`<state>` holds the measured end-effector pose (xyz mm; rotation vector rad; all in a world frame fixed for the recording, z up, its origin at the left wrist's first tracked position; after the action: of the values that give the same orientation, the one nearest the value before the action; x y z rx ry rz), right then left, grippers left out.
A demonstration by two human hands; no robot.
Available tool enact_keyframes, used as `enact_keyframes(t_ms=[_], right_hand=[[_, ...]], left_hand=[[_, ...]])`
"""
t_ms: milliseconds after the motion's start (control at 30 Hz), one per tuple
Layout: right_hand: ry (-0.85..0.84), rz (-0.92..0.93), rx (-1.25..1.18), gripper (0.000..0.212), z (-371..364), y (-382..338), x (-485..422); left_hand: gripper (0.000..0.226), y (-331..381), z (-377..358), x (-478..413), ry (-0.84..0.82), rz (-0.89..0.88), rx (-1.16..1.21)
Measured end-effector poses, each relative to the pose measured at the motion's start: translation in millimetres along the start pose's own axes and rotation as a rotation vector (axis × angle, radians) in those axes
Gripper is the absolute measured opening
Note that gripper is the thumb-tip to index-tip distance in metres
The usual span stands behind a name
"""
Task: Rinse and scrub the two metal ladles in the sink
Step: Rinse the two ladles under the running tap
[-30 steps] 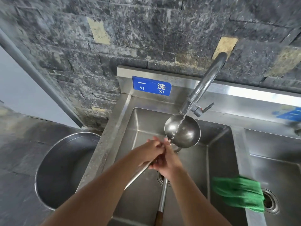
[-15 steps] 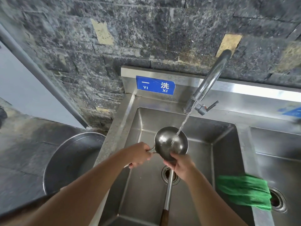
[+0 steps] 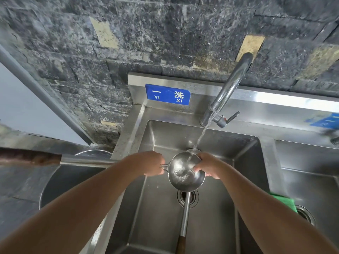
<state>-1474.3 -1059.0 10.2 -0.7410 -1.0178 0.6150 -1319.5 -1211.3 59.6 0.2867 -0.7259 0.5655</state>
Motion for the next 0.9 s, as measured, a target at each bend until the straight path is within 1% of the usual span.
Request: enact_keyframes(t_ms=[67, 100, 133, 200, 300, 367, 400, 467, 533, 600, 633, 700, 733, 767, 833, 867, 900], right_hand=[[-0.084, 0.130, 0.463, 0.016, 1, -14, -5], [-0.141, 0.175, 0.658, 0.017, -2, -20, -8], [-0.215, 0.193, 0.794, 0.024, -6, -24, -11], [-0.299, 0.224, 0.926, 0.031, -12, -35, -14], [-0.276, 0.250, 0.845, 0.028, -10, -34, -19], [-0.239, 0.242, 0.749, 0.030, -5, -23, -22], [-0.185, 0.226, 0.649, 0.029, -2, -16, -24], [-0.054, 0.194, 0.382, 0.019, 4, -8, -25], [0.084, 0.175, 0.181, 0.007, 7, -6, -19], [0.169, 0.162, 0.030, 0.022, 7, -2, -13], [0.192, 0.166, -0.030, 0.028, 6, -1, -11], [0.240, 0.171, -0.118, 0.034, 2, 1, -9], [0.268, 0.181, -0.160, 0.032, -2, 3, -9], [0.284, 0.198, -0.193, 0.027, -5, 5, -9], [0.307, 0.241, -0.243, 0.009, -10, 9, -8], [0.319, 0.260, -0.252, 0.004, -12, 13, -7], [0.337, 0.265, -0.256, 0.005, -14, 17, -7]], left_hand=[[0.026, 10, 5, 0, 0.014, -0.007, -0.101], [0.027, 15, 7, 0, 0.024, -0.014, -0.155], [0.027, 20, 9, -1, 0.029, -0.022, -0.207], [0.025, 29, 13, -1, 0.051, -0.041, -0.288], [0.025, 33, 20, -1, 0.092, -0.059, -0.342], [0.024, 30, 23, -4, 0.085, -0.064, -0.326], [0.025, 27, 24, -6, 0.067, -0.067, -0.292], [0.030, 23, 26, -12, 0.017, -0.076, -0.200], [0.036, 20, 28, -15, -0.022, -0.073, -0.135], [0.043, 19, 33, -16, -0.024, -0.053, -0.148], [0.044, 20, 37, -15, -0.008, -0.048, -0.200], [0.042, 25, 47, -15, 0.074, -0.029, -0.336], [0.039, 29, 52, -14, 0.138, -0.018, -0.404], [0.033, 33, 56, -12, 0.206, -0.008, -0.471], [0.021, 39, 60, -9, 0.346, 0.000, -0.594], [0.017, 40, 60, -6, 0.434, -0.028, -0.633], [0.012, 40, 57, -4, 0.554, -0.074, -0.649]])
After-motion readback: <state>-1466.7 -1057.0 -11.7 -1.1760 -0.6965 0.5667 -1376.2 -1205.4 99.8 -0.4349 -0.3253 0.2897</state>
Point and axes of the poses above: each hand's wrist, its own x-axis away from the middle knuckle, its own z-axis out of the back of the hand, y = z × x, the point moved 2 cm from there along -x, towards the middle knuckle, and after that the axes turned 12 degrees about z, right-handed, at the moved point
